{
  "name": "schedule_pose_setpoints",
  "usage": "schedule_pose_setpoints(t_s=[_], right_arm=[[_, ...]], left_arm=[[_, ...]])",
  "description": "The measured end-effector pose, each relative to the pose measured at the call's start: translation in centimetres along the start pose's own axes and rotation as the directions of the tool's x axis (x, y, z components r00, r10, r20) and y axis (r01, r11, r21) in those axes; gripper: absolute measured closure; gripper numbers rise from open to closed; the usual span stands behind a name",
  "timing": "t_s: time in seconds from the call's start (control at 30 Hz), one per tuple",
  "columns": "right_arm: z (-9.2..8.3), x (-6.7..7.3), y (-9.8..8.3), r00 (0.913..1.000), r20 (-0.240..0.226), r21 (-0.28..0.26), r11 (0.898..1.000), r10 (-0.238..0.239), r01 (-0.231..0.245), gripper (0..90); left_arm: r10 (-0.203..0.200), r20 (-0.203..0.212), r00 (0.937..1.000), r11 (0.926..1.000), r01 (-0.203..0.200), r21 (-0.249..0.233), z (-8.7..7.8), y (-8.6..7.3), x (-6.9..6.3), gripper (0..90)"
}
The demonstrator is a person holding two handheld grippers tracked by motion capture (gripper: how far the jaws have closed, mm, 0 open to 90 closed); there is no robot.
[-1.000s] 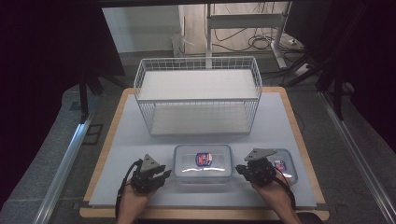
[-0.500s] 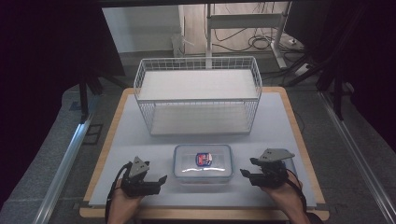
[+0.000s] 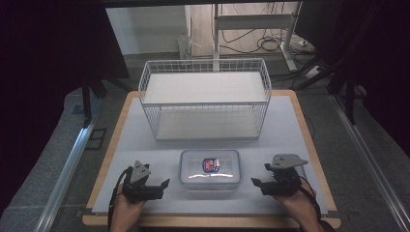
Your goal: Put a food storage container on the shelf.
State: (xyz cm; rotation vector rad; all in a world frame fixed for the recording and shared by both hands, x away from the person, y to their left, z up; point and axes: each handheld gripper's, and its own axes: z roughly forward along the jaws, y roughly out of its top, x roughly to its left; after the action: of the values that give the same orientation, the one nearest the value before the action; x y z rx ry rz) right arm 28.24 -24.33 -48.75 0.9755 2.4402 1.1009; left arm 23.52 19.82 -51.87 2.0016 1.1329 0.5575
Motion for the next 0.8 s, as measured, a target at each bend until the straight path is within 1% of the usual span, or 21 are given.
schedule_pose_setpoints(t_s=[0.1, 0.2, 0.37, 0.47, 0.57, 0.67, 0.77, 0.8], right_arm=[[0.0, -0.1, 0.0, 0.9999, 0.012, 0.004, 1.000, -0.001, 0.001, 24.0], [0.1, -0.1, 0.0, 0.9999, 0.015, -0.003, 1.000, 0.003, -0.003, 23.0], [0.0, 0.0, 0.2, 0.9998, 0.012, -0.017, 1.000, 0.016, -0.016, 20.3], [0.0, -0.2, 0.4, 0.9995, 0.000, -0.015, 0.999, 0.032, -0.032, 18.1], [0.0, -0.3, 0.7, 0.9984, -0.023, -0.021, 0.998, 0.052, -0.052, 16.9], [0.0, -0.2, 1.2, 0.9972, -0.036, -0.006, 0.998, 0.066, -0.067, 17.1], [0.0, -0.2, 1.8, 0.9933, -0.073, 0.016, 0.996, 0.090, -0.089, 18.5], [0.1, -0.1, 2.0, 0.9913, -0.092, 0.027, 0.995, 0.095, -0.093, 18.4]], left_arm=[[-0.020, 0.031, 0.9993, 0.9997, 0.019, 0.016, 0.0, 0.1, 0.0, 8.5], [-0.021, 0.027, 0.9994, 0.9995, 0.021, 0.026, -0.2, 0.3, -0.1, 8.4], [-0.055, 0.051, 0.9972, 0.9979, 0.054, 0.037, -0.3, 0.6, 0.1, 7.5], [-0.065, 0.067, 0.9956, 0.9971, 0.062, 0.045, -0.3, 0.9, 0.1, 7.1], [-0.088, 0.108, 0.9902, 0.9955, 0.083, 0.045, -0.4, 1.5, 0.1, 5.8], [-0.108, 0.145, 0.9835, 0.9935, 0.101, 0.052, -0.4, 2.2, 0.1, 5.4], [-0.140, 0.204, 0.9688, 0.9899, 0.132, 0.052, -0.2, 2.9, 0.1, 6.8], [-0.141, 0.210, 0.9675, 0.9896, 0.133, 0.055, -0.1, 3.1, 0.1, 8.0]])
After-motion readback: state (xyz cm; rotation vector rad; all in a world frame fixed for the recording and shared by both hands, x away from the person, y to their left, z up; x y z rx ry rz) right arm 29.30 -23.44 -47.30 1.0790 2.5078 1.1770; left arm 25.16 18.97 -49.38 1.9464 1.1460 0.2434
